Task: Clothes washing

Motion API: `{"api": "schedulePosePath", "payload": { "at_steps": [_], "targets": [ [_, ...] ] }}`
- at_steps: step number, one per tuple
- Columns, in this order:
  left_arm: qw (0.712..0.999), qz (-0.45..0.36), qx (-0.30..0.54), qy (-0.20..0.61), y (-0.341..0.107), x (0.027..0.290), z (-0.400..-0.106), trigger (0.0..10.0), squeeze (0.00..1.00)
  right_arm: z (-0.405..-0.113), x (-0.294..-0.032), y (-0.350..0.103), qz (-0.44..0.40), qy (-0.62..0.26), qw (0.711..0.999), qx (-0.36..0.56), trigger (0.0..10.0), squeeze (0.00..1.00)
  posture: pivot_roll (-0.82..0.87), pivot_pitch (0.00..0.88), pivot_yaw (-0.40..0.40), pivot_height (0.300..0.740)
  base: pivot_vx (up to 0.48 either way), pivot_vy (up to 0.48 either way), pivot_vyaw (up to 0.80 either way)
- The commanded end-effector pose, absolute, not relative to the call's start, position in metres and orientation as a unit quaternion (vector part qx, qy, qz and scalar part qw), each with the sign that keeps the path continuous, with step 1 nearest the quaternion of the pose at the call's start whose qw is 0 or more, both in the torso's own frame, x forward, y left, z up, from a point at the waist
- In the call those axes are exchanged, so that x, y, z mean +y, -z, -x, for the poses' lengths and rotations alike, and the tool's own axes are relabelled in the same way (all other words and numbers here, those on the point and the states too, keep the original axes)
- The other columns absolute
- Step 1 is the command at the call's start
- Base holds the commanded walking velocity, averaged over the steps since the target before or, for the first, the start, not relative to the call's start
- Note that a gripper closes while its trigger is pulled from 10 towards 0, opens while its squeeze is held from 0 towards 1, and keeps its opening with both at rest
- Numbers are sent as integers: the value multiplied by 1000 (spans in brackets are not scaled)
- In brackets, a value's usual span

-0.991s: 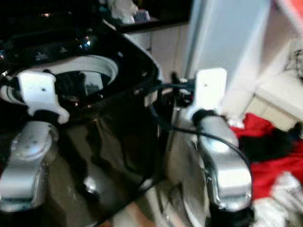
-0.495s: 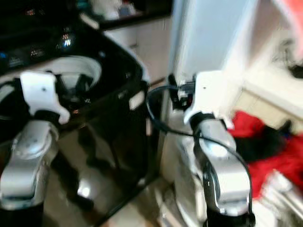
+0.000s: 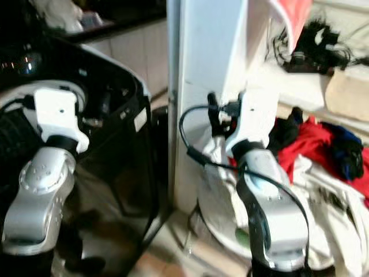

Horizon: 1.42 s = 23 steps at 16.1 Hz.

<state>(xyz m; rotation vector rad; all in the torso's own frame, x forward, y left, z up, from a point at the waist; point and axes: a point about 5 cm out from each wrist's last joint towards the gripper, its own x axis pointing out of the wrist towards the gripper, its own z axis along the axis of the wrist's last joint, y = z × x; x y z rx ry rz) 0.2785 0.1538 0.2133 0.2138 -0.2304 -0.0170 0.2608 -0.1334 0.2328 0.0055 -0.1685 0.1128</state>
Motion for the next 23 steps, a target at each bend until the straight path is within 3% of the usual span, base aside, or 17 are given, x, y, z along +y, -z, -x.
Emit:
{"api": "schedulePosePath", "payload": {
  "at_steps": [1,14,23],
  "targets": [
    [987,-102,-119,15,-215,149,-278,10000,0,-260,-138,-234,-2,-46,996,-81,10000,0,-76,5,18,740,0,-480,0],
    [992,-86,-96,-11,-203,161,-278,10000,0,-276,-149,-225,52,-29,998,-16,10000,0,-74,7,18,740,0,-57,0],
    [989,-88,-112,-24,-213,167,-288,10000,0,-290,-150,-230,54,-25,998,-23,10000,0,-67,2,16,740,0,0,0]
  ]
}}
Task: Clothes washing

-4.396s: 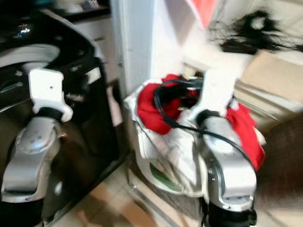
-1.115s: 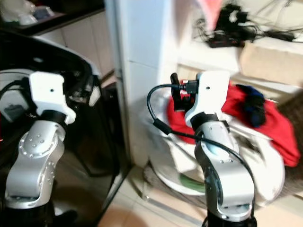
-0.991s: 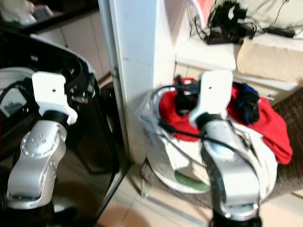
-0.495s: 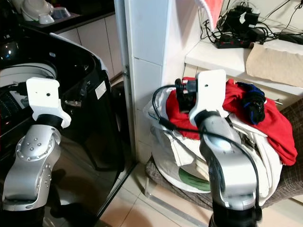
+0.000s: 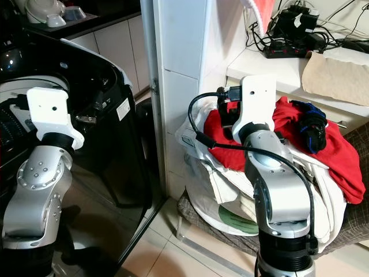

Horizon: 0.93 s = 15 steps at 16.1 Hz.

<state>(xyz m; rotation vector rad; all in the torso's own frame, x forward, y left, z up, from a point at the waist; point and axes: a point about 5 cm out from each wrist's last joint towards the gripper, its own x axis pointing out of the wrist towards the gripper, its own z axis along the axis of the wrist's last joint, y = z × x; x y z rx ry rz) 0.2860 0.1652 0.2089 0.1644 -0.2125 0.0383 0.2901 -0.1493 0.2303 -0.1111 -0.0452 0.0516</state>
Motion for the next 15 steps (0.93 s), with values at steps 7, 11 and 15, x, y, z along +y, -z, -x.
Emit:
{"api": "schedulePosePath", "payload": {
  "at_steps": [7,11,15],
  "targets": [
    [990,-74,-121,-17,-214,167,-284,10000,0,-285,-147,-230,39,-44,998,-28,10000,0,-64,0,17,740,221,0,-371],
    [990,-76,-114,-28,-211,173,-276,10000,0,-280,-139,-227,34,-71,996,-28,10000,0,-52,0,9,740,332,0,0],
    [990,-81,-113,-35,-212,177,-273,10000,0,-276,-138,-225,30,-76,996,-26,10000,0,-43,0,6,740,331,0,0]
  ]
}}
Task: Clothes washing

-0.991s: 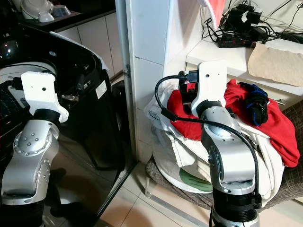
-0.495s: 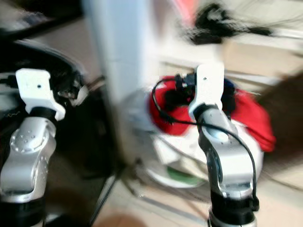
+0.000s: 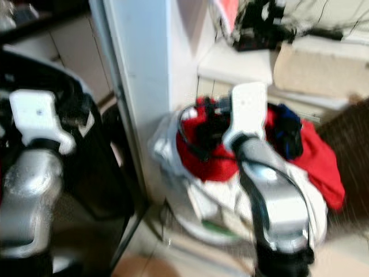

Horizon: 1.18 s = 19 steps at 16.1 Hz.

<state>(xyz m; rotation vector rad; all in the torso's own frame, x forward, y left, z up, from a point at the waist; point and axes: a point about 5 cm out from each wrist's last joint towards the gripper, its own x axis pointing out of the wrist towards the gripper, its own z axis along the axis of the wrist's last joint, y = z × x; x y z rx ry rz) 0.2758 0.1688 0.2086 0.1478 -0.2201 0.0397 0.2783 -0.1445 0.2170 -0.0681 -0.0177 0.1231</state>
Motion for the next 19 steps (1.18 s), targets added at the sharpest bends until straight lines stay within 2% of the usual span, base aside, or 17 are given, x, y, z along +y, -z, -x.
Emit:
{"api": "schedulePosePath", "payload": {
  "at_steps": [1,5,9,10,11,14,19],
  "targets": [
    [990,-77,-114,-34,-212,177,-272,10000,0,-275,-139,-225,29,-75,996,-26,10000,0,-43,0,6,740,0,0,0],
    [991,-78,-107,-33,-210,178,-271,10000,0,-269,-137,-224,26,-71,997,-22,10000,0,-51,16,17,740,0,0,0],
    [990,-85,-116,7,-213,174,-272,10000,0,-272,-143,-230,32,-46,998,-22,10000,0,-52,15,18,740,0,0,0],
    [990,-83,-115,19,-214,175,-273,10000,0,-274,-147,-231,37,-36,998,-19,10000,278,-53,13,17,740,0,0,0],
    [989,-82,-117,29,-216,175,-274,10000,0,-277,-149,-233,39,-35,998,-20,10000,988,-55,12,17,740,0,0,0],
    [987,-91,-119,59,-220,174,-278,10000,0,-287,-152,-238,55,-28,998,-14,10000,1000,-54,8,14,740,0,0,0],
    [960,-73,-109,247,-227,168,-261,10000,0,-308,-154,-225,37,-37,997,51,10000,1000,-48,2,12,740,0,0,0]
  ]
}}
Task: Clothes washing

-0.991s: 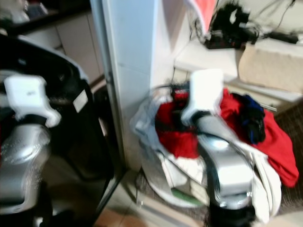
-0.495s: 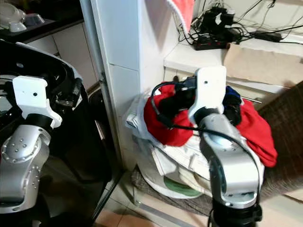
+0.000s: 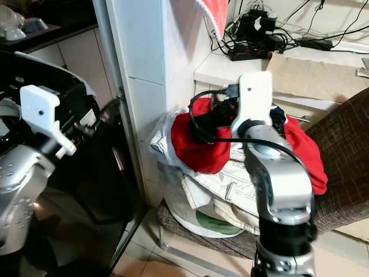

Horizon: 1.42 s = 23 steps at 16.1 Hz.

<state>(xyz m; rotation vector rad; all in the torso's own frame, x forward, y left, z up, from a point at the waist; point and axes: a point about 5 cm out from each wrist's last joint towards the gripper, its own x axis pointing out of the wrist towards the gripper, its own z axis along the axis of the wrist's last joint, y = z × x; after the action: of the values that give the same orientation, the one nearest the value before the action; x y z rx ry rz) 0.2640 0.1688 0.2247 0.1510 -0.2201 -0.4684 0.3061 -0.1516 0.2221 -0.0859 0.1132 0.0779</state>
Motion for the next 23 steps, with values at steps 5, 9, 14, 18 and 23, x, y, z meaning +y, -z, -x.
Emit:
{"api": "schedulePosePath", "payload": {
  "at_steps": [5,9,14,18,23],
  "targets": [
    [947,-91,-83,295,-227,186,-254,10000,0,-334,-157,-208,-29,-44,994,92,10000,0,-40,5,8,740,0,0,0],
    [946,-94,-82,298,-230,190,-251,10000,0,-343,-154,-205,-24,-78,992,96,7804,0,-28,2,-3,740,0,0,0],
    [947,-90,-85,296,-230,190,-247,10000,0,-341,-151,-205,-8,-100,990,97,0,0,-18,2,-13,740,0,0,0],
    [946,-90,-84,300,-231,190,-245,10000,0,-338,-150,-201,-2,-113,987,115,0,0,-19,2,-11,740,0,0,0],
    [947,-87,-87,298,-230,186,-248,10000,0,-332,-150,-199,-5,-123,985,123,0,0,-19,2,-16,740,0,0,0]
  ]
}}
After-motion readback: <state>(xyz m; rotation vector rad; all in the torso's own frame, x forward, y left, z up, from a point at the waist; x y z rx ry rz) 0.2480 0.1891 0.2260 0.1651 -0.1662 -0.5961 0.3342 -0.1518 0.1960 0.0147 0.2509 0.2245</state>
